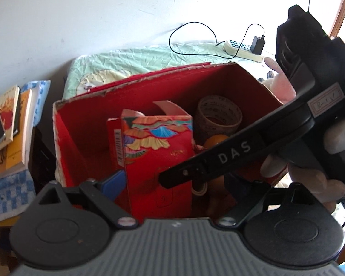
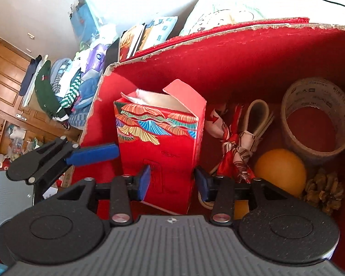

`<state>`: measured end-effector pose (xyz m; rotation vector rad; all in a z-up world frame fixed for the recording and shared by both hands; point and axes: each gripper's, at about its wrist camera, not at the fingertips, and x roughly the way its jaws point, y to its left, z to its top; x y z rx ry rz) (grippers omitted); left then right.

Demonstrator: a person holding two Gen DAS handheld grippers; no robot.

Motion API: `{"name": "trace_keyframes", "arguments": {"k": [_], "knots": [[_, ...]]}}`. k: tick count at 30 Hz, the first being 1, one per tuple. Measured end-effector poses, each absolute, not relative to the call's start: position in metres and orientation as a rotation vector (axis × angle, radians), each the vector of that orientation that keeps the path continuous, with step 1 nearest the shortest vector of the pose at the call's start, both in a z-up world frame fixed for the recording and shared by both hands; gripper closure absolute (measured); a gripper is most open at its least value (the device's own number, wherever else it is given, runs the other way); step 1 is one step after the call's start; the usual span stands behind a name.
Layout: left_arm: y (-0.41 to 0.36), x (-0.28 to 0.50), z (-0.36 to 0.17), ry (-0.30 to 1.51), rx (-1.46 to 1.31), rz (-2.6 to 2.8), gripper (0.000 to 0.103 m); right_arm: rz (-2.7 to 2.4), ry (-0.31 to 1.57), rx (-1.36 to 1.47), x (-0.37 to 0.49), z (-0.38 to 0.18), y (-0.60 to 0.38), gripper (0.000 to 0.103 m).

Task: Organize objects
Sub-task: 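Lower the gift box into the red box with the right tool, then open the right tool and release the gift box inside the box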

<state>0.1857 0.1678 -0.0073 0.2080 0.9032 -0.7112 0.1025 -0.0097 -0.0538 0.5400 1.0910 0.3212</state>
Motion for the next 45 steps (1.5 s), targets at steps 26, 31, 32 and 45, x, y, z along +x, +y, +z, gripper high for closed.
{"name": "trace_keyframes", "arguments": {"k": [26, 31, 32, 45], "knots": [[0.163, 0.190, -0.009, 0.923, 0.215, -0.609, 0.004, 0.182, 1.021, 0.440, 0.097, -0.048, 0.000, 0.052], [0.166, 0.189, 0.000, 0.898, 0.212, -0.584, 0.003, 0.074, 0.944, 0.525, 0.083, -0.046, -0.011, 0.052], [0.167, 0.188, 0.002, 0.895, 0.209, -0.579, 0.003, 0.064, 0.930, 0.551, 0.079, -0.045, -0.013, 0.052], [0.179, 0.176, 0.021, 0.851, 0.203, -0.495, 0.003, -0.117, 0.738, 0.517, 0.026, -0.007, -0.016, 0.052]]}}
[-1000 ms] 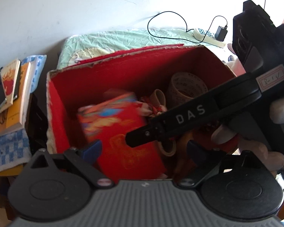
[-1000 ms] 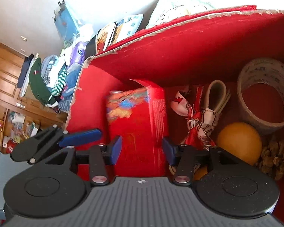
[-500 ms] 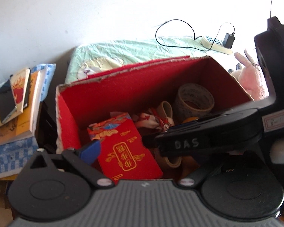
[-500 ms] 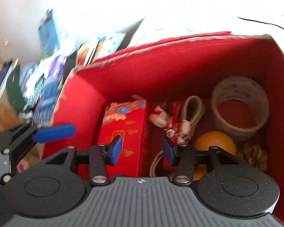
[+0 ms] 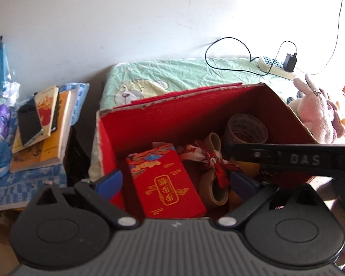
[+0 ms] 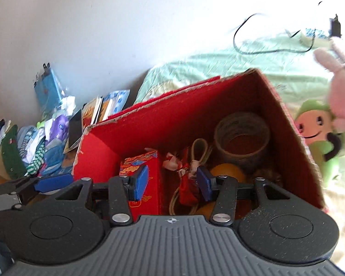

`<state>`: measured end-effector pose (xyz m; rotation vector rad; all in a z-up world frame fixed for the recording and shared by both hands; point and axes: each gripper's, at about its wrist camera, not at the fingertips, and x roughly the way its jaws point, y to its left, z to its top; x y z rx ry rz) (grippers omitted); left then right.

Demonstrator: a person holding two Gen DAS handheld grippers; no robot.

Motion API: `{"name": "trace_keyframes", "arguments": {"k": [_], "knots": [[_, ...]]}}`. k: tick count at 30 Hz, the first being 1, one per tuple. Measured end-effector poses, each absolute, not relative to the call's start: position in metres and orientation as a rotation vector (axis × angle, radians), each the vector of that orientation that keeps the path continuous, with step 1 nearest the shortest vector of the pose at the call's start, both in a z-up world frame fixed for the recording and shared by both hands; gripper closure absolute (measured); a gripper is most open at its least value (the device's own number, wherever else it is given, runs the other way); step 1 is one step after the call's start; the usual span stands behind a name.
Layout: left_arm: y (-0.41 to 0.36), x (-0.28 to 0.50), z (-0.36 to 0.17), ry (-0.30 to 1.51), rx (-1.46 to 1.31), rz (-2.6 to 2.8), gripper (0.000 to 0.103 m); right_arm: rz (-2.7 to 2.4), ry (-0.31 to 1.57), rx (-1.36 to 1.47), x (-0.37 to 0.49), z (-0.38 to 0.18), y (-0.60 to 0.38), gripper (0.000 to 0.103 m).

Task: Organize objects
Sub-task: 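Open the right tool and release the gift box inside the box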

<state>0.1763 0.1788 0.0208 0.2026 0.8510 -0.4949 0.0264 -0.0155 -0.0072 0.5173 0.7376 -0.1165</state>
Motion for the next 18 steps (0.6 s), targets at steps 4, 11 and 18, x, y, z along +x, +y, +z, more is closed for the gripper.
{"name": "trace_keyframes", "arguments": {"k": [4, 11, 18], "knots": [[0.181, 0.172, 0.026, 0.839, 0.207, -0.481, 0.003, -0.159, 0.687, 0.502, 0.010, 0.001, -0.010, 0.052], [0.181, 0.164, 0.032, 0.812, 0.219, -0.463, 0.003, -0.231, 0.626, 0.459, -0.012, 0.012, -0.002, 0.051], [0.181, 0.156, 0.036, 0.781, 0.224, -0.433, 0.002, -0.256, 0.581, 0.439, -0.021, 0.018, -0.003, 0.044]]}}
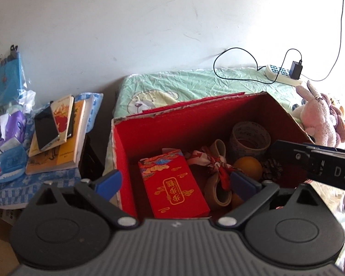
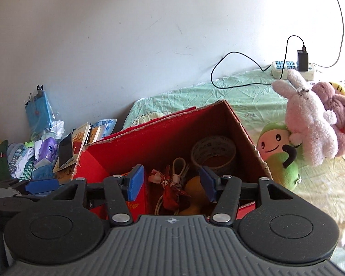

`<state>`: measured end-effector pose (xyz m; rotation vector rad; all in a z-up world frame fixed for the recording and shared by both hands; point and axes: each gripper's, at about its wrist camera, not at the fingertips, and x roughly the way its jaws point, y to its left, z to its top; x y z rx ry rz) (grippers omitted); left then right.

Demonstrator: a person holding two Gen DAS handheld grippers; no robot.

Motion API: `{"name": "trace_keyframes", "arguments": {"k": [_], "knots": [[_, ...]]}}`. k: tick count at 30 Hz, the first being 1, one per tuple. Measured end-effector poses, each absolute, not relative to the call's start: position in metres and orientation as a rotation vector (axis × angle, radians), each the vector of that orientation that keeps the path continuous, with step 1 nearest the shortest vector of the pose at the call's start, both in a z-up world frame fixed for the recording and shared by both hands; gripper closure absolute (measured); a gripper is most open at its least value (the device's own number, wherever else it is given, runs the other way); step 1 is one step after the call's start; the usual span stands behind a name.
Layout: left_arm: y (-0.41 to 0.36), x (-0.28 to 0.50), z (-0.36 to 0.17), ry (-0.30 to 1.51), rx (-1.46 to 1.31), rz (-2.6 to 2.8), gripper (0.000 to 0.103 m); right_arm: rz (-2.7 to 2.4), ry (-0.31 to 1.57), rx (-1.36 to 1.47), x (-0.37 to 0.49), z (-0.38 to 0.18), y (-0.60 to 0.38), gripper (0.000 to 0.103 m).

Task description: Organize objects

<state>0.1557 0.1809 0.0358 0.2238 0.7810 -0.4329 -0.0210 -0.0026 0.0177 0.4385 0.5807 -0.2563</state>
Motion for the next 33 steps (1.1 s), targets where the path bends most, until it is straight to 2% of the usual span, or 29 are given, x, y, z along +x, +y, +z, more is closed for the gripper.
{"name": "trace_keyframes", "arguments": {"k": [6, 33], "knots": [[0.177, 0.151, 0.040, 0.747, 0.254, -0.331, 0.002, -0.198, 0.583, 0.415, -0.014, 0.019, -0.004, 0.044], [0.147, 0.141, 0.026, 0.877, 0.144, -0.080, 0.002, 0.030, 0.705, 0.362, -0.007, 0.015, -0.044, 0.044]]}}
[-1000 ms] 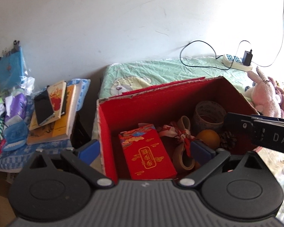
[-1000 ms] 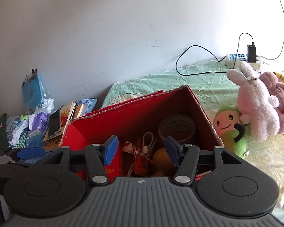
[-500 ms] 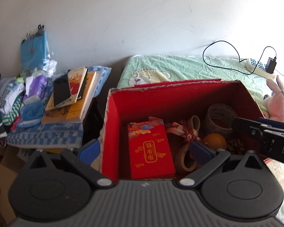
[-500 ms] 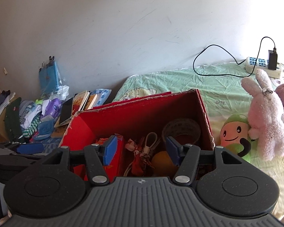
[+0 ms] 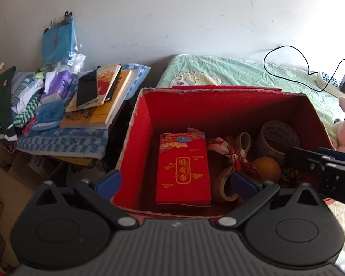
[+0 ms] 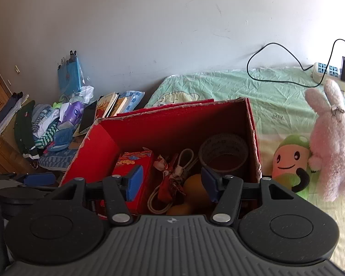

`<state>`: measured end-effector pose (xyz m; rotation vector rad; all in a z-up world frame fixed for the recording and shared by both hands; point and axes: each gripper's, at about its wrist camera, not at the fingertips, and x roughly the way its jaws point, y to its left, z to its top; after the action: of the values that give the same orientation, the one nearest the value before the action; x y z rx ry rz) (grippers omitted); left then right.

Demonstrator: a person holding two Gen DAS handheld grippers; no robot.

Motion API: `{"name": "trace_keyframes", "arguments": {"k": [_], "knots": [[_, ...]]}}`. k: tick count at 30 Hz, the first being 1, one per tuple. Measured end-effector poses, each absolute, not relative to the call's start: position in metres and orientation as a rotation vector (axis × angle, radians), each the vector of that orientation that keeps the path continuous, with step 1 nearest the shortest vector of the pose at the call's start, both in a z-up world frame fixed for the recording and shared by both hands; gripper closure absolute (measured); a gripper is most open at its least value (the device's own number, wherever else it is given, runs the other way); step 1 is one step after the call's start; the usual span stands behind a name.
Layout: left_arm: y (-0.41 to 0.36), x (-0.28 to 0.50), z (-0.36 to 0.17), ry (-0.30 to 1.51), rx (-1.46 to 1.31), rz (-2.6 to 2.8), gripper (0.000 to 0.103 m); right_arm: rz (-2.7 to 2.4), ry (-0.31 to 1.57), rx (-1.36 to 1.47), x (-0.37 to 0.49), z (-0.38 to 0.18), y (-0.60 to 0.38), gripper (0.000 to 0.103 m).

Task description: Organize objects

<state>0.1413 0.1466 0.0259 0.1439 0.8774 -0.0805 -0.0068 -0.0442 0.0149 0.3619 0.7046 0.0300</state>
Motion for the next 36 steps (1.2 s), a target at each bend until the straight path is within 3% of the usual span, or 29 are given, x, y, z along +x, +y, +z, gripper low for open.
{"name": "trace_keyframes", "arguments": {"k": [36], "knots": [[0.151, 0.172, -0.003, 0.938, 0.254, -0.282, 0.002, -0.191, 0.734, 0.495, -0.014, -0.007, -0.039, 0.045]]}}
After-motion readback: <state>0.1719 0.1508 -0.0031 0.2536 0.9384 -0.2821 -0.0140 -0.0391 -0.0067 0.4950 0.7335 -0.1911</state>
